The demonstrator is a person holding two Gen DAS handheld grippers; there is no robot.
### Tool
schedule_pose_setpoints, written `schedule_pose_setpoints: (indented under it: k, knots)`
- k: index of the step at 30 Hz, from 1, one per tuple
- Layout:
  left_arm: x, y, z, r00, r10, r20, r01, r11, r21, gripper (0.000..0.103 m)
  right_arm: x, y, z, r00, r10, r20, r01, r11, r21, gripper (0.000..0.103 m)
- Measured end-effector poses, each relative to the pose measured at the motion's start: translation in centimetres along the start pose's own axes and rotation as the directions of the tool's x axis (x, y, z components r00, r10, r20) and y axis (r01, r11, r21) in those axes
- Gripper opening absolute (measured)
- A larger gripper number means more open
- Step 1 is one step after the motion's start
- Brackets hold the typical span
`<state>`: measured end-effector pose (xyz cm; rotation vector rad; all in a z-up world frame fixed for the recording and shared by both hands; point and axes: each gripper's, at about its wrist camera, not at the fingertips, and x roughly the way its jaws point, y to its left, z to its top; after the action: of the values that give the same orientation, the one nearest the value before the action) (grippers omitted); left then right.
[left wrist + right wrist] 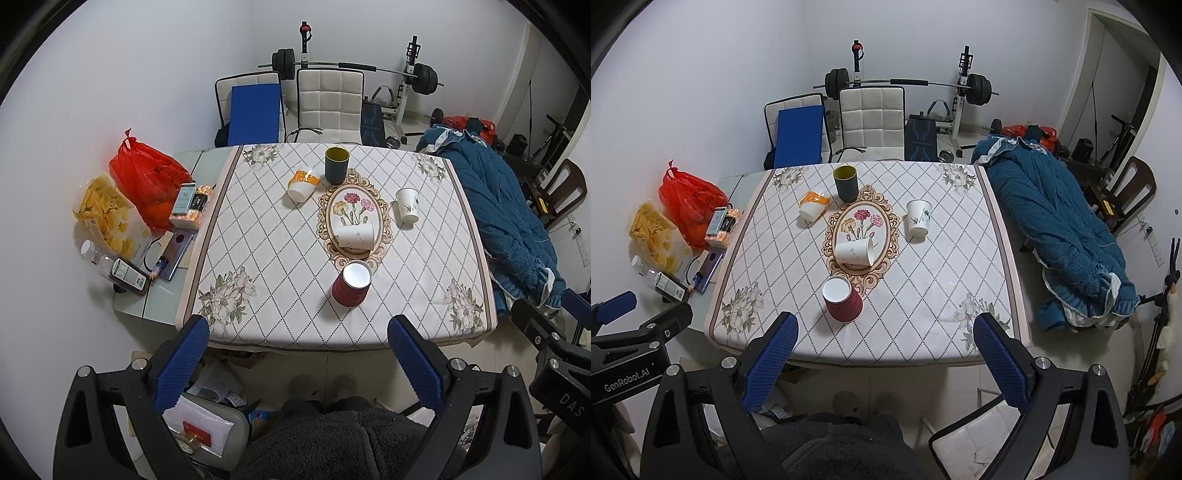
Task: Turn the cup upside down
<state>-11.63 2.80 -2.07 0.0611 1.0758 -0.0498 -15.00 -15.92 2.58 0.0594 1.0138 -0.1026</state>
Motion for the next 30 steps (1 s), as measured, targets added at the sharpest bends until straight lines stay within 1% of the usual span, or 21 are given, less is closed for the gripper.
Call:
schedule_pose_setpoints:
  k: [30]
  knots:
    - [-0.49,-0.27,-0.18,1.0,-0.009,0.0,0.009,1.0,0.008,0.099,-0.26,0.37,0.23,1.0,0.008,-0.005,-0.008,1.0,0.005,0.098]
